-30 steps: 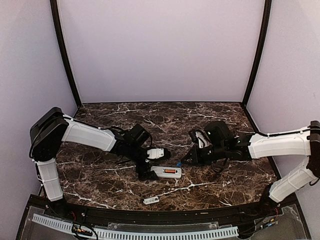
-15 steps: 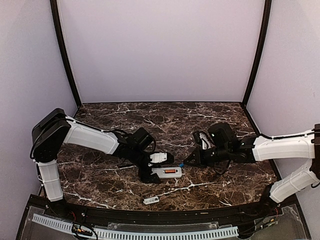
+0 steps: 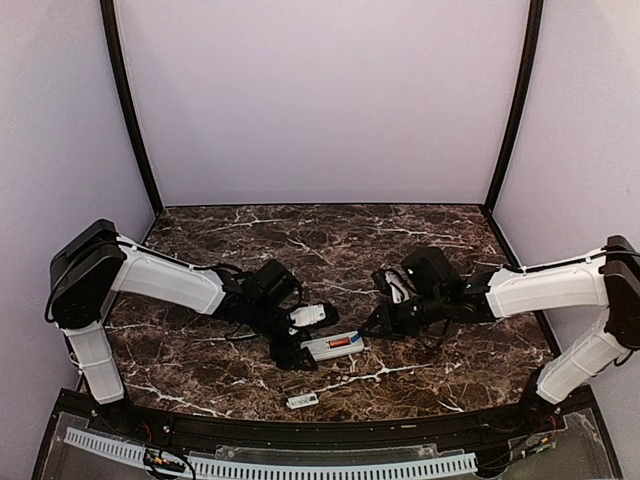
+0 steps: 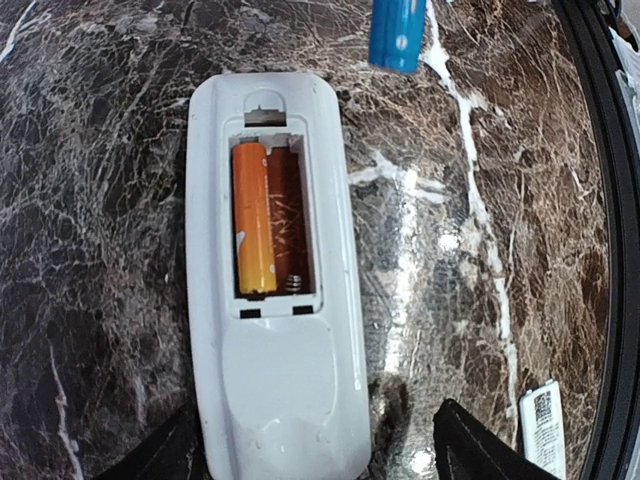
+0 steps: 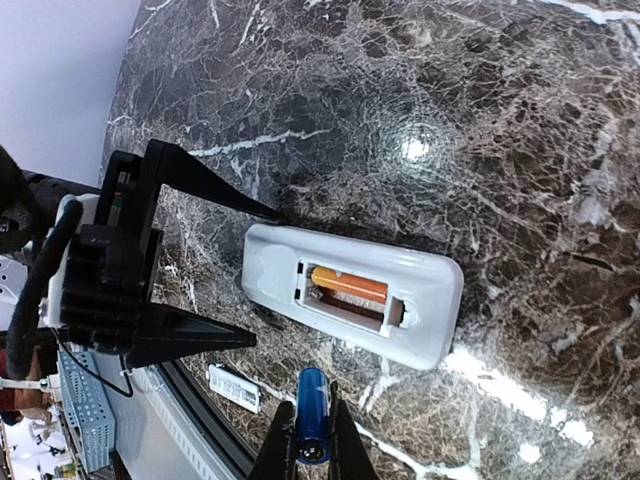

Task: Load the batteries into the remote control
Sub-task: Hold the remote control without the battery cover at the center of the board.

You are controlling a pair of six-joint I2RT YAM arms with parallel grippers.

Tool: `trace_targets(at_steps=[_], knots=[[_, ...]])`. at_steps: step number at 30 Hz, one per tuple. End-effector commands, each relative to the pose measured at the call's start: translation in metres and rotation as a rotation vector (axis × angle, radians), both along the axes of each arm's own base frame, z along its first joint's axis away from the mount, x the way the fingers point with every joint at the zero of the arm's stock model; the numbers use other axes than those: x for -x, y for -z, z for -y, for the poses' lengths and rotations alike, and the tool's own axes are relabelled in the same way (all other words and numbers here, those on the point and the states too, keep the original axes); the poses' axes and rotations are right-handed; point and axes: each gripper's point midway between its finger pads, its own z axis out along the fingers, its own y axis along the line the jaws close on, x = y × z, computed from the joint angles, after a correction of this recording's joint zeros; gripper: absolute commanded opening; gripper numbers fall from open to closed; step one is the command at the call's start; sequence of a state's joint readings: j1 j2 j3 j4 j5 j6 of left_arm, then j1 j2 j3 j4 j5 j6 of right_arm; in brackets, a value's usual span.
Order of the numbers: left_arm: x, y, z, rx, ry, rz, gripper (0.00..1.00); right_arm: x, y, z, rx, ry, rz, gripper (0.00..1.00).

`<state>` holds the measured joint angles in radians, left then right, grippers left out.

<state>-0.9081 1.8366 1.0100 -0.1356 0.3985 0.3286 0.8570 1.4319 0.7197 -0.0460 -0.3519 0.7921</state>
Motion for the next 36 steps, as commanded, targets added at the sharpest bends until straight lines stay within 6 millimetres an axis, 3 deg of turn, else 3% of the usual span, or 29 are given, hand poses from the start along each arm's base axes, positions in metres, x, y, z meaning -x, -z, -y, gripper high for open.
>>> trace_targets(at_steps=[1, 5, 19, 26, 36], knots=[[0.011, 0.017, -0.023, -0.085, -0.098, -0.049, 0.79, -0.011, -0.004, -0.023, -0.036, -0.066, 0.02, 0.0], [0.014, 0.023, -0.026, -0.102, -0.126, -0.055, 0.79, -0.015, 0.001, -0.037, -0.064, -0.084, -0.003, 0.0], [0.024, 0.029, -0.023, -0.105, -0.119, -0.076, 0.77, -0.016, 0.033, -0.039, 0.008, -0.078, -0.086, 0.0], [0.026, 0.033, -0.023, -0.121, -0.11, -0.08, 0.75, -0.019, 0.029, -0.044, -0.002, -0.079, -0.084, 0.0], [0.025, 0.032, -0.022, -0.127, -0.108, -0.081, 0.73, -0.011, 0.045, -0.029, 0.074, -0.053, -0.118, 0.0]])
